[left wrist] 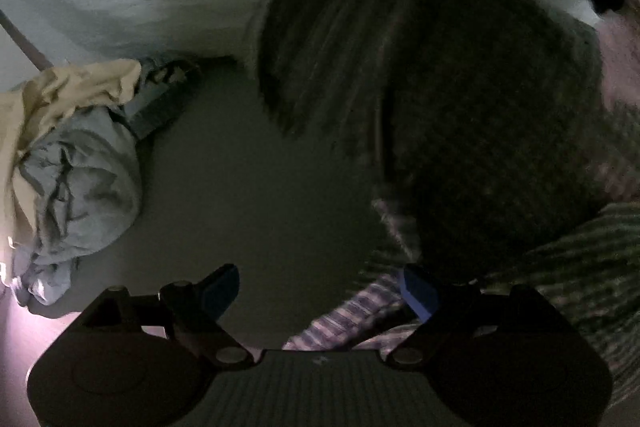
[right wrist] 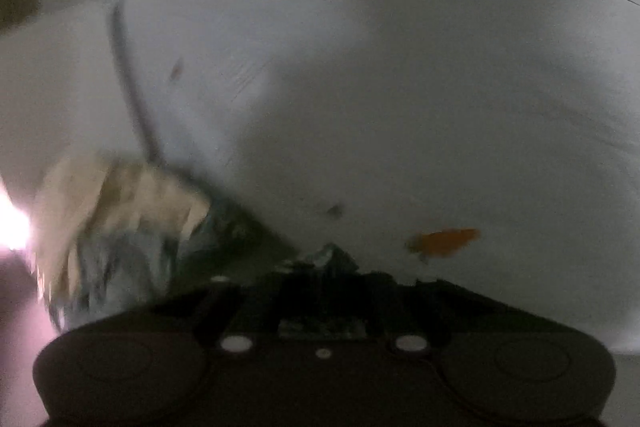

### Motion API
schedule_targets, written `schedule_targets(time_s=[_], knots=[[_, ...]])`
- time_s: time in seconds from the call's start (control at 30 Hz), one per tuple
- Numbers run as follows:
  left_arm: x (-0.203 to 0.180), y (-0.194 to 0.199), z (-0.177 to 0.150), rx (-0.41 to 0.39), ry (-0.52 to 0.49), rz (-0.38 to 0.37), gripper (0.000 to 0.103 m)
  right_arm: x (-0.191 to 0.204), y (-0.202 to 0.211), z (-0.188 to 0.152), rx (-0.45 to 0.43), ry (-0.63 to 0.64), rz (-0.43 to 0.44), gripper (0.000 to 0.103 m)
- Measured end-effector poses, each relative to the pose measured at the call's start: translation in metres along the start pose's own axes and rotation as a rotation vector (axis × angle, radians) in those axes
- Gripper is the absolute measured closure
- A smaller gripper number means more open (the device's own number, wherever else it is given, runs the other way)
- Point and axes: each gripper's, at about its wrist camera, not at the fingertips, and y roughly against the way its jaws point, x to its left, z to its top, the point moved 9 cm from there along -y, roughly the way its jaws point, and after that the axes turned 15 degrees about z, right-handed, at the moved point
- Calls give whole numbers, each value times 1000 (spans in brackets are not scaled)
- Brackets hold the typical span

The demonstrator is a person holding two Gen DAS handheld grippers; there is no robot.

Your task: Fold clothes

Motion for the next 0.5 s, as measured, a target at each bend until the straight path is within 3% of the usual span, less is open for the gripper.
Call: schedule_targets(time_s=[0.03,0.07,0.2,0.4,0.5], knots=[[-2,-3,-1,4,-6,5,15,4,3,-10,16,26,-6,55],[-4,-5,-1,6,-13,11,15,3,7,-22,28,32,-15,49],[-15,-4,-7,-2,-49,-2,15,-39,55,-94,93,-99,-100,42],[-31,-2,-24,34,-71,-43,15,-124,174,-233,232,-469,-456,40],[-29,-7,-27,69,-50,-67,15,-123,203,-271,220,-629,-468,37]])
